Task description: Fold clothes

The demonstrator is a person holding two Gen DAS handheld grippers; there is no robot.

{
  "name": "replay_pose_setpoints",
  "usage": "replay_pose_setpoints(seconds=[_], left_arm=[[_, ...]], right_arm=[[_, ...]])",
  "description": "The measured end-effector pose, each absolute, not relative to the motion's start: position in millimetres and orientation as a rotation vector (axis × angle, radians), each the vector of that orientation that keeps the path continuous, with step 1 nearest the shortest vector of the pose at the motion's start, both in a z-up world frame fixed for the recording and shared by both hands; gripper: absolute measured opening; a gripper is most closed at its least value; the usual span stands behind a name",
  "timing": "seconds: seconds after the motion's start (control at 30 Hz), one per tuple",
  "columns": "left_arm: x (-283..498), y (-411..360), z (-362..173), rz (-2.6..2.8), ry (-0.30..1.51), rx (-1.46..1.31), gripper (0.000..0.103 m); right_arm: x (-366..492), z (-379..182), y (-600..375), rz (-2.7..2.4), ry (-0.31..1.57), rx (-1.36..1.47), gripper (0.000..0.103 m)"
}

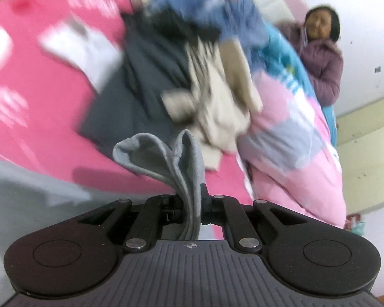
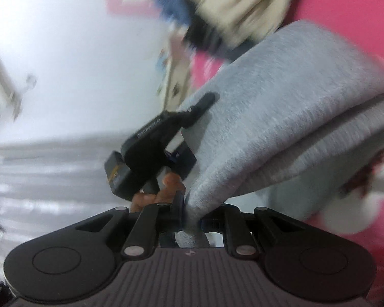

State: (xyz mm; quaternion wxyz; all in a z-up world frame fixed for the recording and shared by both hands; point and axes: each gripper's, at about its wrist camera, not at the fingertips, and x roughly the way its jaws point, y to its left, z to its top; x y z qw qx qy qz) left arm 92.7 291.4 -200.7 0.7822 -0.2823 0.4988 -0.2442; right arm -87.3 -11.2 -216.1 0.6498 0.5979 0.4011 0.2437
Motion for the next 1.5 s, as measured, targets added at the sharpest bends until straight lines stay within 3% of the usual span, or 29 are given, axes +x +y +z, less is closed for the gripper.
replay_pose_setpoints(seconds=[0.3, 0.53, 0.93, 0.97, 1.0, 1.07, 1.13, 1.2, 1.3, 1.5], left_arm=[[103, 460, -146, -0.291, 1.032, -0.32, 0.007], [110, 560, -179, -0.157, 1.151, -0.244, 0.007], [93, 631, -241, -0.074, 1.224, -0.18, 0.011], [91, 632, -251, -0.066, 1.224, -0.159, 0.021], [89, 633, -261, -0.044, 1.219, -0.125, 0.033], [85, 633, -279, 0.008, 1.205, -0.061, 0.042], [79, 635, -291, 0.077, 1.194, -0.018, 0.046], [72, 643, -291, 0.13, 1.161, -0.06, 0.057], [60, 653, -287, 0.212, 1.125, -0.105, 0.059], [17, 664, -272, 0.328, 1.077, -0.299, 0.059]], right_arm=[[-40, -216, 222, 0.919, 1.08, 1.273, 0.014], [-29, -249, 353, 0.99, 1.245, 1.13, 0.014], [-30, -293, 454, 0.997, 1.408, 0.938, 0.015], [-30, -300, 461, 0.989, 1.441, 0.927, 0.02], [-31, -311, 470, 0.977, 1.508, 0.917, 0.036], [-35, -329, 483, 0.955, 1.64, 0.911, 0.065], [-45, -332, 484, 0.941, 1.686, 0.902, 0.067], [-55, -324, 477, 0.967, 1.683, 0.883, 0.073], [-56, -302, 447, 1.002, 1.64, 0.813, 0.073], [-55, -235, 313, 0.918, 1.301, 0.541, 0.074]])
